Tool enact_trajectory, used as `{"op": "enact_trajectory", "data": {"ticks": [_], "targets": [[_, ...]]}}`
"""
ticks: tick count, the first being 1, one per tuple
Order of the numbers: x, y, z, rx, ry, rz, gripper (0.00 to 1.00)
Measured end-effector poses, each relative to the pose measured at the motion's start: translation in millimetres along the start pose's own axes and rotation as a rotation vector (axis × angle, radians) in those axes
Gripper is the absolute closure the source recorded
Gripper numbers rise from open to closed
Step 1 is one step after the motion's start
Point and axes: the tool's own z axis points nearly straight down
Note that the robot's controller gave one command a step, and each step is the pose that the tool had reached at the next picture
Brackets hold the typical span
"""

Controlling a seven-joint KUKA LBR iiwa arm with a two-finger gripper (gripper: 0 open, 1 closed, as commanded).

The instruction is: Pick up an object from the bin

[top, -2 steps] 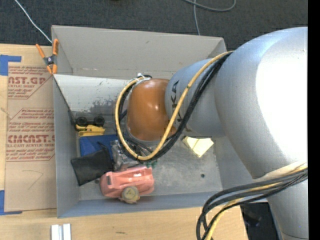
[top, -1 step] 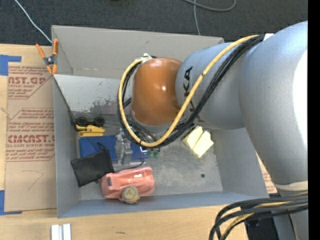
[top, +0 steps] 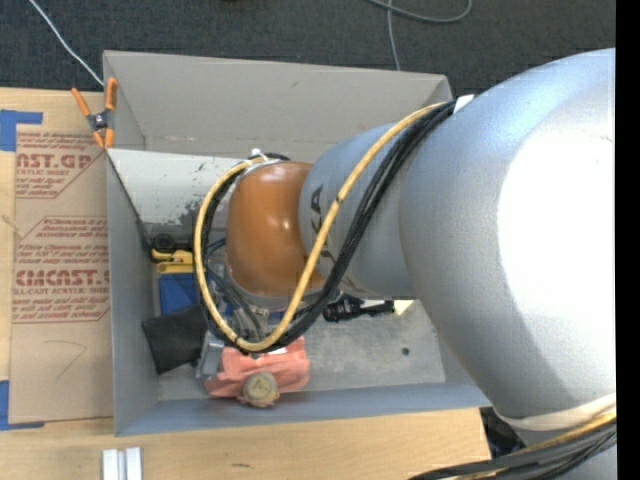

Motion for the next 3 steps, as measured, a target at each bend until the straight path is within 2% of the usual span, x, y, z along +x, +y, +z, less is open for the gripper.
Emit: {"op": "enact_trajectory", "data": {"ticks": [1, 2, 3], "targets": [[-0.1, 0, 0, 0.000, 0.000, 0.000, 0.00], [-12.0, -9, 55, -0.011, -0.009, 0.022, 0.00], [-9.8, -23, 53, -0.009, -0.007, 0.350, 1.00]]}}
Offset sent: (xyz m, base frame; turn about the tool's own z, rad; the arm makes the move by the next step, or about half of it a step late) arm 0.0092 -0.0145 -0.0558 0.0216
